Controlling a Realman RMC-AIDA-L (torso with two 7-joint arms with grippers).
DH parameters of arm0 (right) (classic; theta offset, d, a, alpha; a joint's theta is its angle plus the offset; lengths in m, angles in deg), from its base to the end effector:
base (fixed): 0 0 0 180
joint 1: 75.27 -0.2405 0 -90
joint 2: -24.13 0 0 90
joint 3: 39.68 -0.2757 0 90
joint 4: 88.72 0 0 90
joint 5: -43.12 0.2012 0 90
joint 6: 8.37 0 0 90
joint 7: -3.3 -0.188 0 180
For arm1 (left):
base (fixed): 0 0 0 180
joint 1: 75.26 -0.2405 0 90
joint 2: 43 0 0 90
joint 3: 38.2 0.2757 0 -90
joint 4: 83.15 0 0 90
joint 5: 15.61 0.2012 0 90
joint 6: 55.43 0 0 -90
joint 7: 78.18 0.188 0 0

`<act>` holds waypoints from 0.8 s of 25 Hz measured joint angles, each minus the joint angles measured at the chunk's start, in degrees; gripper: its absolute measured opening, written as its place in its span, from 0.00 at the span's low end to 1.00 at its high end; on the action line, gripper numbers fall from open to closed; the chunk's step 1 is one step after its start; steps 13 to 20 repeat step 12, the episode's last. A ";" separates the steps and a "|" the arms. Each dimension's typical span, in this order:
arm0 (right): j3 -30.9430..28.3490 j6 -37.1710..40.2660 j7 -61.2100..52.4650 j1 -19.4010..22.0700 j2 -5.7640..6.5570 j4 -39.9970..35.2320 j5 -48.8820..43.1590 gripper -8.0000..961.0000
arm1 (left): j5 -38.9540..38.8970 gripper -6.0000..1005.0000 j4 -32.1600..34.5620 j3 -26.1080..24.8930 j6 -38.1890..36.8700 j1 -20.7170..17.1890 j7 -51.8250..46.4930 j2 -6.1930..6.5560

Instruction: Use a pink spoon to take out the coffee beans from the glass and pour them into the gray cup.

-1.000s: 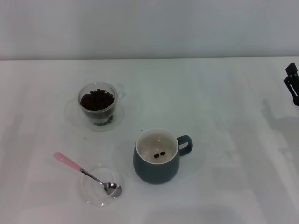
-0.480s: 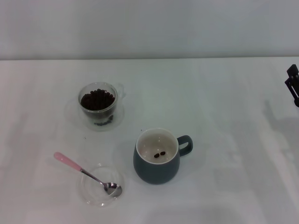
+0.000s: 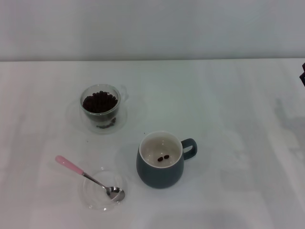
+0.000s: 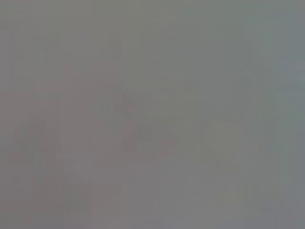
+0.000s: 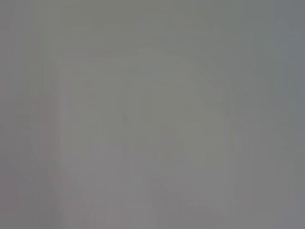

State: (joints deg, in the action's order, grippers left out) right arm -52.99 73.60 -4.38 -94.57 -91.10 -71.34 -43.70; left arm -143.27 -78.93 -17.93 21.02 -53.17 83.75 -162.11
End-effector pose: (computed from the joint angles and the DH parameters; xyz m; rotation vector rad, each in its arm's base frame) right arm 0.3536 0.3297 0.0167 -1.3489 0.5886 0.8314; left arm -0.3788 0.3486 0.0537 -1.3323 -0.5344 -0.7322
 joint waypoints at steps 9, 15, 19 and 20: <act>-2.77 -0.49 -0.05 -0.70 0.00 -0.94 0.07 0.91 | 0.44 0.71 -1.07 0.50 -2.76 2.10 -0.06 -0.08; -3.95 -0.88 -0.05 -1.12 0.00 -1.40 0.03 0.91 | 2.32 0.71 -1.07 0.74 -3.11 2.39 -0.02 -0.19; -3.95 -0.88 -0.05 -1.12 0.00 -1.40 0.03 0.91 | 2.32 0.71 -1.07 0.74 -3.11 2.39 -0.02 -0.19; -3.95 -0.88 -0.05 -1.12 0.00 -1.40 0.03 0.91 | 2.32 0.71 -1.07 0.74 -3.11 2.39 -0.02 -0.19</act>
